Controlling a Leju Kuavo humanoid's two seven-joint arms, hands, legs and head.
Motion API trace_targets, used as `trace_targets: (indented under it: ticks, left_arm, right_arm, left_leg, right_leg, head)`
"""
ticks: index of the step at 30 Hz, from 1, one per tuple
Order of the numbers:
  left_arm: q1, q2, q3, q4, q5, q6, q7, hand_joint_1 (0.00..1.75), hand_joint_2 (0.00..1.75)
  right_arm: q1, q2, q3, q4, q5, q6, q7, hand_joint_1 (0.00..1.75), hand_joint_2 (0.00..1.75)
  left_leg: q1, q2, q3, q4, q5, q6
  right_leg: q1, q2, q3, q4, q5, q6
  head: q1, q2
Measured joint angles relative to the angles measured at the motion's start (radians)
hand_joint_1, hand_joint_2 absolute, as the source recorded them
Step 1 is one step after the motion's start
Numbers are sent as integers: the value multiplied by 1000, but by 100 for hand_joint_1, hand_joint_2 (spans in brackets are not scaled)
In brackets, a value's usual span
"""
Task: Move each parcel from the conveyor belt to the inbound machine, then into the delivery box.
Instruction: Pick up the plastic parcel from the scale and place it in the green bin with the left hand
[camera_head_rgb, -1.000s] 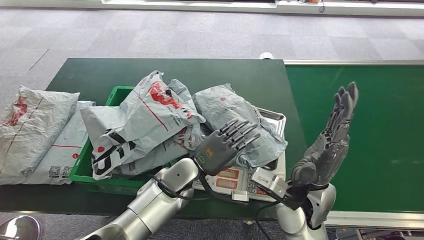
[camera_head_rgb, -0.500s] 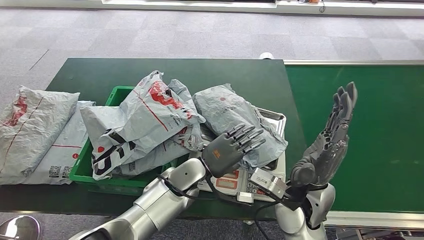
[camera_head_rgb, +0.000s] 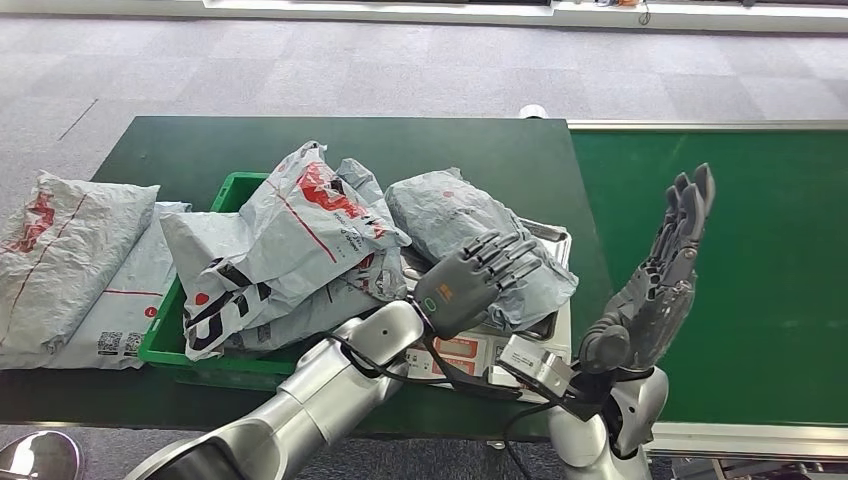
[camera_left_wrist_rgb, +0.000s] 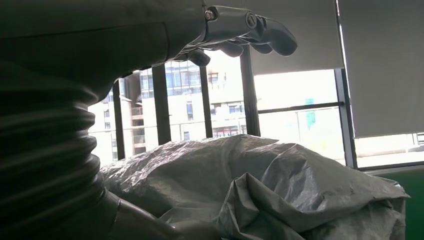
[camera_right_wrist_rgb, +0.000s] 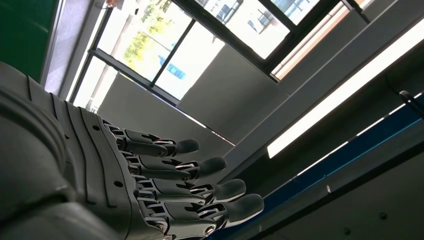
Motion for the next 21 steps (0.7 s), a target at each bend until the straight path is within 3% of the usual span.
trace_targets:
  ticks: [8, 9, 12, 13, 21]
  left_arm:
    - [-10, -16, -4, 22, 1, -7, -10, 2, 175]
    - [-11, -18, -5, 24, 2, -9, -14, 16, 175]
    - [-12, -22, -5, 28, 5, -14, -24, 130, 175]
    - [-13, -23, -5, 29, 5, -17, -26, 156, 175]
    - [-16, -28, -5, 34, 7, -24, -35, 159, 175]
  right_arm:
    - [1, 5, -1, 0, 0, 0, 8, 0, 0]
    - [2, 5, -2, 0, 0, 0, 9, 0, 0]
    - [3, 5, -2, 0, -2, 0, 13, 0, 0]
    - [4, 5, -2, 0, -2, 0, 15, 0, 0]
    - [9, 5, -3, 0, -2, 0, 19, 0, 0]
  left_leg:
    - [0, 0, 0, 0, 0, 0]
    - [0, 0, 0, 0, 0, 0]
    - [0, 0, 0, 0, 0, 0]
    - [0, 0, 0, 0, 0, 0]
    - [0, 0, 0, 0, 0, 0]
  right_leg:
    - [0, 0, 0, 0, 0, 0]
    - [0, 0, 0, 0, 0, 0]
    - [0, 0, 0, 0, 0, 0]
    - [0, 0, 0, 0, 0, 0]
    - [0, 0, 0, 0, 0, 0]
  head:
    - [0, 0]
    - [0, 0]
    - [0, 0]
    - [0, 0]
    - [0, 0]
